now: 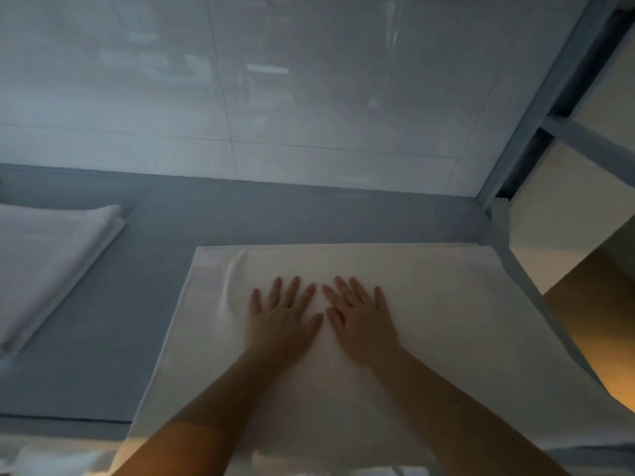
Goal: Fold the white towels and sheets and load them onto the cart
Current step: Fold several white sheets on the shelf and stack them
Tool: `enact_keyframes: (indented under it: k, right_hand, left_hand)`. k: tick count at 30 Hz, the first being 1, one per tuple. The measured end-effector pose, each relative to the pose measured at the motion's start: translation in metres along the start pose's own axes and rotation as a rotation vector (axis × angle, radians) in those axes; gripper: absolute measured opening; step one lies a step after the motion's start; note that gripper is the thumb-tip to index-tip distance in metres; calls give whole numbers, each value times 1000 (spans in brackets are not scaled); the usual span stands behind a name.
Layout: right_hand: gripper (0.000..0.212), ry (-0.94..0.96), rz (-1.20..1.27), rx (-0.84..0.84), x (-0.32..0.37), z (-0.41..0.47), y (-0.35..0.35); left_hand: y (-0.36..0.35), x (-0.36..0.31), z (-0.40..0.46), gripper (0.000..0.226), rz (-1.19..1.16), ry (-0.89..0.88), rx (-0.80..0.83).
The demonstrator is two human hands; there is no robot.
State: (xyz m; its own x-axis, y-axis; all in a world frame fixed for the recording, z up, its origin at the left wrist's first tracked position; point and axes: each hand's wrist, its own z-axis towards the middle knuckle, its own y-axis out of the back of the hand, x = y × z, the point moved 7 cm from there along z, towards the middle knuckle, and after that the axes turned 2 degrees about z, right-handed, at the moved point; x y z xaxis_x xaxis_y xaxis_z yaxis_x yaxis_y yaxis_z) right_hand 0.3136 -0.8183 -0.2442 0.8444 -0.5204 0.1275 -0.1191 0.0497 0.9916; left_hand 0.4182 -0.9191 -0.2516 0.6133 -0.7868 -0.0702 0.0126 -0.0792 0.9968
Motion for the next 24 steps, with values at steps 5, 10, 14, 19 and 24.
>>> enact_keyframes:
  k: [5, 10, 14, 19, 24]
  right_hand:
    - [54, -210, -58, 4, -58, -33, 9]
    - [58, -397, 5, 149, -92, -83, 11]
    - [62, -285, 42, 276, -39, -100, 0]
    - [62, -262, 42, 262, 3, -90, -15]
    - [62, -282, 47, 256, 15, -57, -16]
  left_hand:
    - [6, 110, -27, 64, 84, 154, -34]
    - [15, 108, -76, 55, -31, 249, 18]
    - [10, 32, -108, 63, -110, 180, 172]
    - [0, 20, -109, 70, -53, 121, 192]
    - [0, 48, -74, 69, -38, 82, 153]
